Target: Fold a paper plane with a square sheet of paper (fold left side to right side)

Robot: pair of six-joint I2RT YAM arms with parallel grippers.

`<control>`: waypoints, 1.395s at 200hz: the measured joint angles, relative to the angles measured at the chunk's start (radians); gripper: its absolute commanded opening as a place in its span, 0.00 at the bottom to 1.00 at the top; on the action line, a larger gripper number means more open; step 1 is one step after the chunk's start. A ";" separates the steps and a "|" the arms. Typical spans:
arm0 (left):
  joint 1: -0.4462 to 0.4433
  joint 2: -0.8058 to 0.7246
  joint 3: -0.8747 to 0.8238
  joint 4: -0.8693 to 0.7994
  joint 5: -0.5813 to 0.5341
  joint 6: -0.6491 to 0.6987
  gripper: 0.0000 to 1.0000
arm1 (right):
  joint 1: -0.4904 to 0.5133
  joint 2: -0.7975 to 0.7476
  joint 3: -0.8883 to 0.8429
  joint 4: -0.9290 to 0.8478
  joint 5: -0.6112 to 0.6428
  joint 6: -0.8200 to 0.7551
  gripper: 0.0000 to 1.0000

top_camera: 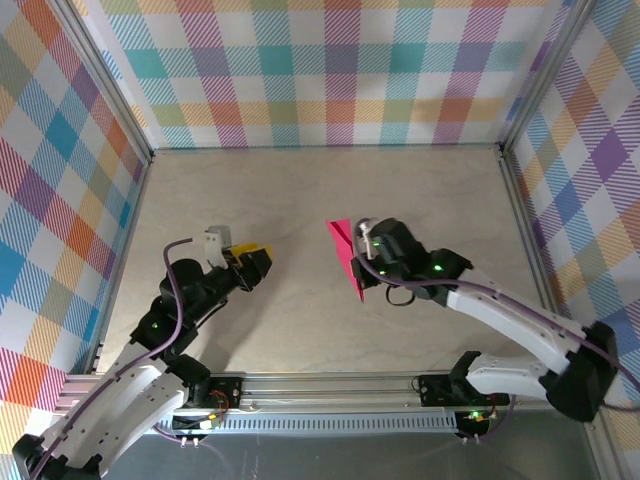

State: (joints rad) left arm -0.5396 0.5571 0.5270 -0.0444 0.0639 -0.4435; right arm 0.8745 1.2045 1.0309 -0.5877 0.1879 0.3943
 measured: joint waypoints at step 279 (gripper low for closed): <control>0.002 -0.032 0.008 -0.294 -0.291 0.011 0.66 | 0.130 0.512 0.303 -0.328 0.222 0.010 0.59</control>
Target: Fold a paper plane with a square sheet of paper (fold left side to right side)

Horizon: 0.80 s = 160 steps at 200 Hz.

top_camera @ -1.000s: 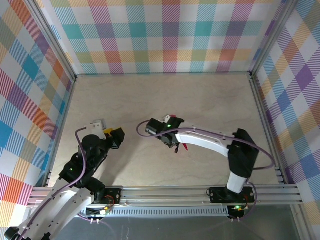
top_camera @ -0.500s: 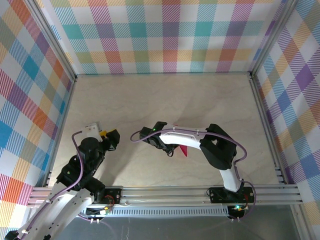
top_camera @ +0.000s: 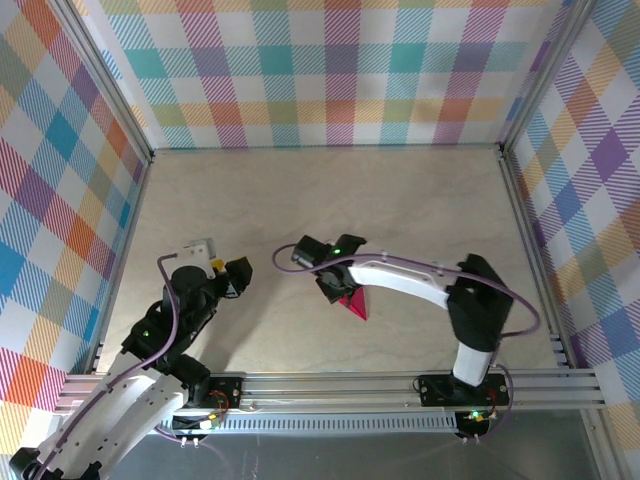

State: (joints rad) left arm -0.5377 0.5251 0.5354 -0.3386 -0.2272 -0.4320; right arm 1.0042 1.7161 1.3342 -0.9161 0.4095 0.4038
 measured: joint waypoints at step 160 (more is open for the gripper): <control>-0.017 0.456 -0.061 0.450 0.327 -0.174 0.62 | -0.417 -0.672 -0.750 0.638 -0.344 0.189 0.99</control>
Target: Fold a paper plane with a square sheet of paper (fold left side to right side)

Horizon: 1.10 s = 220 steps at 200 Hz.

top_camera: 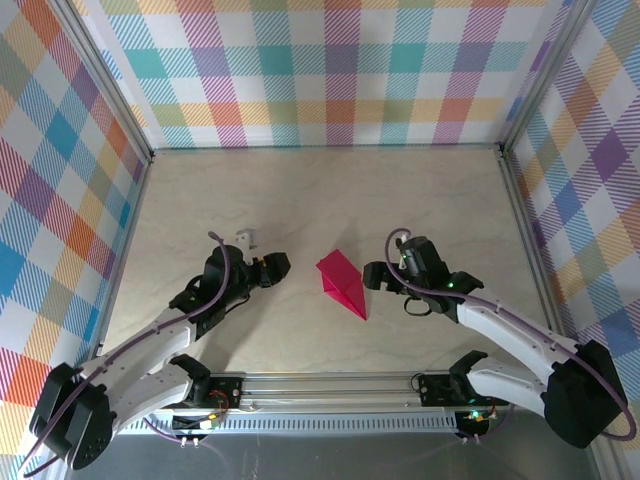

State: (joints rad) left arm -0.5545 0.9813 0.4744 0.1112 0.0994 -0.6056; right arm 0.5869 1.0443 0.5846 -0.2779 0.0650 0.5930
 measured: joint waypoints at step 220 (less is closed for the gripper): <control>-0.229 0.595 0.051 0.483 0.057 -0.261 0.53 | -0.163 -0.021 -0.204 0.255 -0.191 0.133 0.99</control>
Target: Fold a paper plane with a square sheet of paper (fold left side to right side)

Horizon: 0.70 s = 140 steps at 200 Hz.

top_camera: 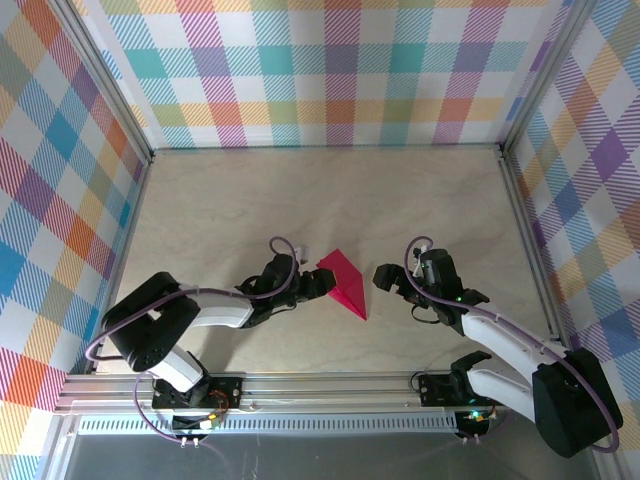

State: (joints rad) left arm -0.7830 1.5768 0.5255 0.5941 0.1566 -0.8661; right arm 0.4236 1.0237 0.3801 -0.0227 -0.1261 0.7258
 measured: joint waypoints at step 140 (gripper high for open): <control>0.000 0.148 0.062 0.090 -0.011 -0.038 0.11 | -0.012 -0.045 -0.005 -0.001 -0.016 -0.006 0.99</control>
State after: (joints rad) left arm -0.7830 1.7252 0.5877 0.6838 0.1452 -0.9039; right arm 0.4114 0.9783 0.3748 -0.0235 -0.1417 0.7197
